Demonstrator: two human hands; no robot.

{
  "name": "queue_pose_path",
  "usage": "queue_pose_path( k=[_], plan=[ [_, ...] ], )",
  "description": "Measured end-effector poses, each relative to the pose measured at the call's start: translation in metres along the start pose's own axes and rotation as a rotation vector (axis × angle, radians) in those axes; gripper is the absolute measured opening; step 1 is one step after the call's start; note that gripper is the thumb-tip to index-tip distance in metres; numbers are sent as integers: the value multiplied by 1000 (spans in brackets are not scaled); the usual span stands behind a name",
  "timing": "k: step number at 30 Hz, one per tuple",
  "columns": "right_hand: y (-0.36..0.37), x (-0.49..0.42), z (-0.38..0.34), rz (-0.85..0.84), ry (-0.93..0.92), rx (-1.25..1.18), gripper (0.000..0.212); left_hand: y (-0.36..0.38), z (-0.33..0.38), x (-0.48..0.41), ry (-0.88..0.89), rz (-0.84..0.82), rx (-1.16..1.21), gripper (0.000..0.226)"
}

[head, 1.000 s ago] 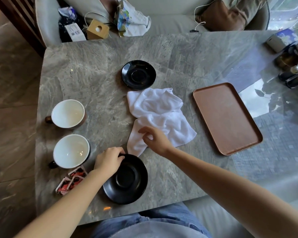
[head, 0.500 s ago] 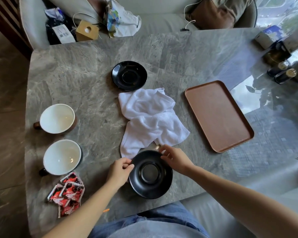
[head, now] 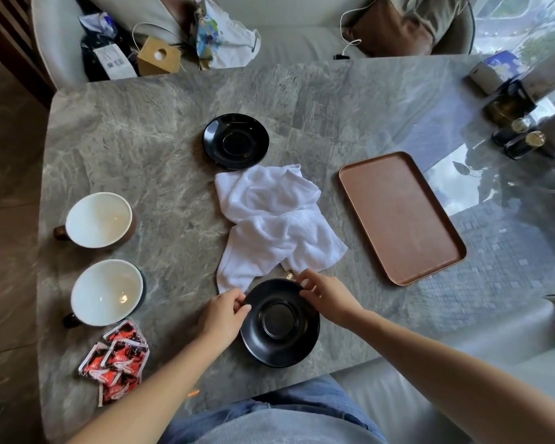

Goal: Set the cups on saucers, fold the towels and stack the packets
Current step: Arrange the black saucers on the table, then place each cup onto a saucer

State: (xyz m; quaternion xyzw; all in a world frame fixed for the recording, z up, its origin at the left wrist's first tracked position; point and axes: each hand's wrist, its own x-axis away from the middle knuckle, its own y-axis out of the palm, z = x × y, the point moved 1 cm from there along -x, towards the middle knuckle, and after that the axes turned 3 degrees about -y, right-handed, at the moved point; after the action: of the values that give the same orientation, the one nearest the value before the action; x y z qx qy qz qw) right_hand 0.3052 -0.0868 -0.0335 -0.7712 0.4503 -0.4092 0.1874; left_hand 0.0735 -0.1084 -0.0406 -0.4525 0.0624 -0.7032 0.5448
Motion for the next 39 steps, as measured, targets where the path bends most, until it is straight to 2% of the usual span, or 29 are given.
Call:
queue_pose_path(
  k=[5, 9, 12, 15, 17, 23, 27, 30, 34, 39],
  plan=[
    [3, 0, -4, 90, -54, 81, 23, -2, -4, 3, 22, -5, -40, 14],
    [6, 2, -12, 222, -166, 184, 29, -7, -6, 6, 34, -6, -20, 14],
    [12, 2, -26, 255, -247, 219, 25, -17, -4, 14, 181, 134, -32, 13],
    [21, -2, -44, 240, -332, 204, 23, -34, -2, 26, 386, 338, -173, 11],
    [28, -8, -60, 222, -382, 188, 23, -48, -5, 33, 427, 414, -229, 16],
    [48, -32, -116, 110, -469, 102, 26, -93, -32, 46, 364, 592, -231, 28],
    [69, -50, -156, 52, -376, -165, 25, -124, -62, 56, 263, 801, 137, 23],
    [88, -64, -184, 26, -270, -301, 35, -143, -90, 58, 126, 924, 253, 28],
    [106, -83, -218, -44, -68, -412, 45, -149, -135, 51, -140, 769, 287, 35],
    [121, -98, -244, -137, 75, -450, 47, -142, -167, 40, -225, 529, 344, 36]
  ],
)
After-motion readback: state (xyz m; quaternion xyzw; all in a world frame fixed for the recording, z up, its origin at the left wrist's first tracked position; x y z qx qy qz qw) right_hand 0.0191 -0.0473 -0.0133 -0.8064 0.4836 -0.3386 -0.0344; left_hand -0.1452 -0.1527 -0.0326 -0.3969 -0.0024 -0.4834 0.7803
